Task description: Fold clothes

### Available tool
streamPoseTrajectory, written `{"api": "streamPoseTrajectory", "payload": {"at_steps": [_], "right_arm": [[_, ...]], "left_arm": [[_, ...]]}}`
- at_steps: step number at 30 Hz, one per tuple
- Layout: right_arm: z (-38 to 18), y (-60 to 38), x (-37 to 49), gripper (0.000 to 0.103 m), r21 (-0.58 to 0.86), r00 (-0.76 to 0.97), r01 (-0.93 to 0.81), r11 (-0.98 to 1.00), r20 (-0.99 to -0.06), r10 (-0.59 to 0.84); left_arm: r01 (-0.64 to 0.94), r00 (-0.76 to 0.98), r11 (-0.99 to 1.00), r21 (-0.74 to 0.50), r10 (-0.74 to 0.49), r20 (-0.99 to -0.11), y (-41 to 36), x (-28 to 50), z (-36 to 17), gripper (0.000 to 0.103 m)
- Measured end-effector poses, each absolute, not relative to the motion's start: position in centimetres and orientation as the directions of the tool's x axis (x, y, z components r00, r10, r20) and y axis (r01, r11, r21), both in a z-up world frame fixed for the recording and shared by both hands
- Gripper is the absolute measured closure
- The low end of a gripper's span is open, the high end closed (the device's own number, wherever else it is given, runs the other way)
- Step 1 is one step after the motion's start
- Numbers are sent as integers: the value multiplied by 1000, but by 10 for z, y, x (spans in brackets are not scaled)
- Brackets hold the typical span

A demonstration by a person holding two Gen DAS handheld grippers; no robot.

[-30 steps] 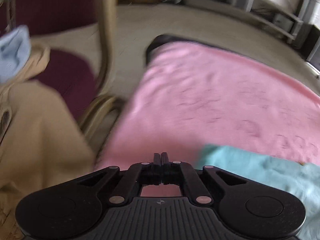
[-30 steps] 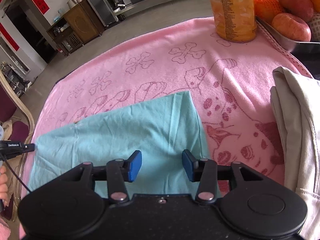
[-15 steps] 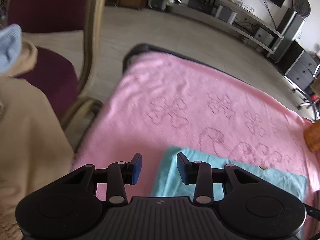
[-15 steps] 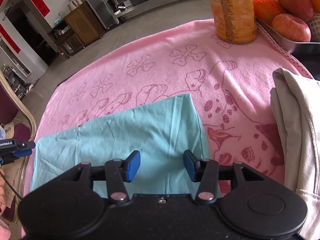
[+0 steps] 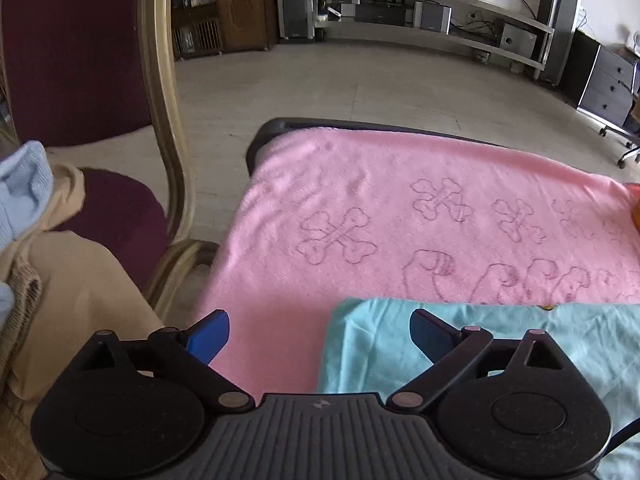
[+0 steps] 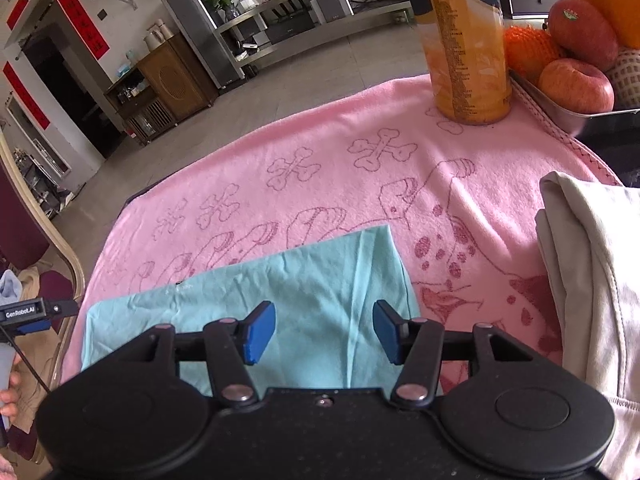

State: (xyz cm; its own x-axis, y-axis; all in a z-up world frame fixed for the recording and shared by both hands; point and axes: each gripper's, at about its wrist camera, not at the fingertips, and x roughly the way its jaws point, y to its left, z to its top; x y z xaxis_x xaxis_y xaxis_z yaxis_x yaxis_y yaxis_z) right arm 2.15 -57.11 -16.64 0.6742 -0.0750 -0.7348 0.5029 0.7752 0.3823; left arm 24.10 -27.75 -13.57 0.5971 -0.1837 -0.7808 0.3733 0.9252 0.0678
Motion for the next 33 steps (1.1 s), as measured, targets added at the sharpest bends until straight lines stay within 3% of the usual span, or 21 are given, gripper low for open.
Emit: {"api": "streamPoseTrajectory", "payload": {"at_steps": [2,5,12,16,20,26,33], "right_arm": [[-167,-571,22,49,382,674,506,773,-734,-78],[-166,-569,21,48,377,676,508,775,-732,-88],[-162,-571,21,42,351,667,538,767,-734,-132],[-158,-569,21,41,339,676,532,776,-722,-147],[-152,-564,19,40,350,693,518,781,-706,-144],[-138,-559,5,36,413,732,513,753,-669,-131],[-135,-557,0,34,399,731,530,748,-662,-166]], "left_arm": [[369,616,924,104,-159,-771,-278,240,-136,9],[371,585,926,74,-171,-793,-277,244,-137,28],[375,474,921,-106,-289,-832,-267,251,-143,36],[402,485,908,-122,-324,-812,-261,242,-143,36],[386,406,886,-258,-414,-815,-247,232,-143,36],[360,372,877,-317,-447,-813,-234,210,-140,36],[364,449,907,-210,-369,-814,-235,214,-136,36]]}}
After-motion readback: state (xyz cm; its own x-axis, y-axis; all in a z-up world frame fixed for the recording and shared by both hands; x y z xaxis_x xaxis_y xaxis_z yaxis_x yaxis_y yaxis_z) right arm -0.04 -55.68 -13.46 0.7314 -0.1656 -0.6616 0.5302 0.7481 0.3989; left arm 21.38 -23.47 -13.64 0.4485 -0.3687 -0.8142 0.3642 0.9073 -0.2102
